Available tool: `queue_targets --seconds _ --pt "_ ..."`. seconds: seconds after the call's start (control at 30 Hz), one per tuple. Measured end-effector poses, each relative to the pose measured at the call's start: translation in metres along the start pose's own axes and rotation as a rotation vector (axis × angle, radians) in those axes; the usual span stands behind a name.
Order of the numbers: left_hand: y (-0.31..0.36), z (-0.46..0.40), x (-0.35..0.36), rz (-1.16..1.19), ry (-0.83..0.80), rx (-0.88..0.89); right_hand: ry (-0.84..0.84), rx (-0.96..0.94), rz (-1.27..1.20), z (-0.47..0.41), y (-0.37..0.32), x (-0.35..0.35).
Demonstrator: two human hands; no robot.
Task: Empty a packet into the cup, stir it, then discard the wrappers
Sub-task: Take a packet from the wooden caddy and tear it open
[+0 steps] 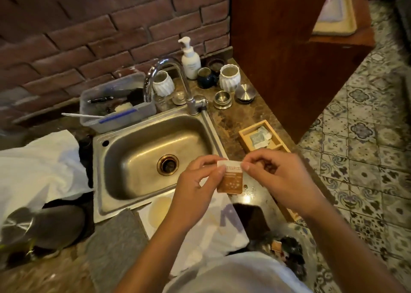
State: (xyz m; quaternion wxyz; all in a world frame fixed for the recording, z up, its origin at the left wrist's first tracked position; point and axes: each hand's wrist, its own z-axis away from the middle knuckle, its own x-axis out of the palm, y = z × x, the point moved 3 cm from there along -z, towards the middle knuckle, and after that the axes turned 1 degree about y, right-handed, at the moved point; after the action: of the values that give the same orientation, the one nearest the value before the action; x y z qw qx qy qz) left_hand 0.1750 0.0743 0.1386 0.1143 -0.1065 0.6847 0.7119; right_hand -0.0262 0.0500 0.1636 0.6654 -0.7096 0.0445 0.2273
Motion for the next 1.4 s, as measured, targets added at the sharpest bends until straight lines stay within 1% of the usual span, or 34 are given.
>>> queue_targets --seconds 0.07,0.17,0.3,0.37,0.43,0.53,0.6,0.67,0.73,0.8,0.87,0.97,1.03,1.1,1.17,1.27,1.4 --pt "-0.001 0.007 -0.018 -0.092 0.011 0.011 -0.02 -0.022 -0.02 -0.005 -0.012 0.015" --pt "-0.002 0.018 -0.044 -0.111 0.052 0.03 -0.061 -0.039 -0.058 -0.01 -0.03 0.039" --pt "-0.002 0.03 -0.072 -0.181 0.084 0.111 -0.153 -0.039 -0.221 -0.014 -0.049 0.069" --pt "-0.006 0.034 -0.084 -0.195 0.114 0.103 -0.155 -0.029 -0.169 -0.017 -0.051 0.085" --pt "-0.011 0.039 -0.098 -0.16 0.135 0.099 -0.084 -0.032 -0.04 -0.019 -0.053 0.096" --pt "-0.012 0.046 -0.115 -0.102 0.1 0.125 -0.01 -0.059 0.017 -0.019 -0.061 0.111" --pt "-0.014 0.051 -0.121 -0.058 0.09 0.143 -0.017 -0.077 0.033 -0.016 -0.066 0.12" --pt "-0.016 0.055 -0.126 -0.042 0.113 0.15 -0.045 -0.056 -0.029 -0.011 -0.071 0.126" --pt "-0.02 0.059 -0.13 -0.09 0.148 0.15 -0.095 -0.016 -0.116 -0.007 -0.075 0.129" --pt "-0.022 0.064 -0.134 -0.127 0.168 0.153 -0.133 0.0 -0.13 -0.003 -0.079 0.132" --pt "-0.023 0.069 -0.138 -0.109 0.155 0.171 -0.122 0.011 -0.122 0.001 -0.082 0.136" --pt "-0.023 0.079 -0.143 -0.077 0.098 0.197 -0.069 0.003 -0.042 0.007 -0.085 0.143" --pt "-0.023 0.085 -0.145 -0.112 0.089 0.226 -0.088 -0.003 -0.072 0.012 -0.087 0.149" --pt "-0.023 0.09 -0.147 -0.163 0.112 0.26 -0.133 0.014 -0.121 0.016 -0.088 0.155" --pt "-0.026 0.092 -0.15 -0.177 0.144 0.272 -0.164 0.008 -0.097 0.021 -0.088 0.158" --pt "-0.027 0.097 -0.155 -0.209 0.155 0.276 -0.164 -0.013 -0.024 0.029 -0.088 0.159" --pt "-0.024 0.104 -0.155 -0.253 0.113 0.313 -0.077 -0.077 0.094 0.036 -0.089 0.164"
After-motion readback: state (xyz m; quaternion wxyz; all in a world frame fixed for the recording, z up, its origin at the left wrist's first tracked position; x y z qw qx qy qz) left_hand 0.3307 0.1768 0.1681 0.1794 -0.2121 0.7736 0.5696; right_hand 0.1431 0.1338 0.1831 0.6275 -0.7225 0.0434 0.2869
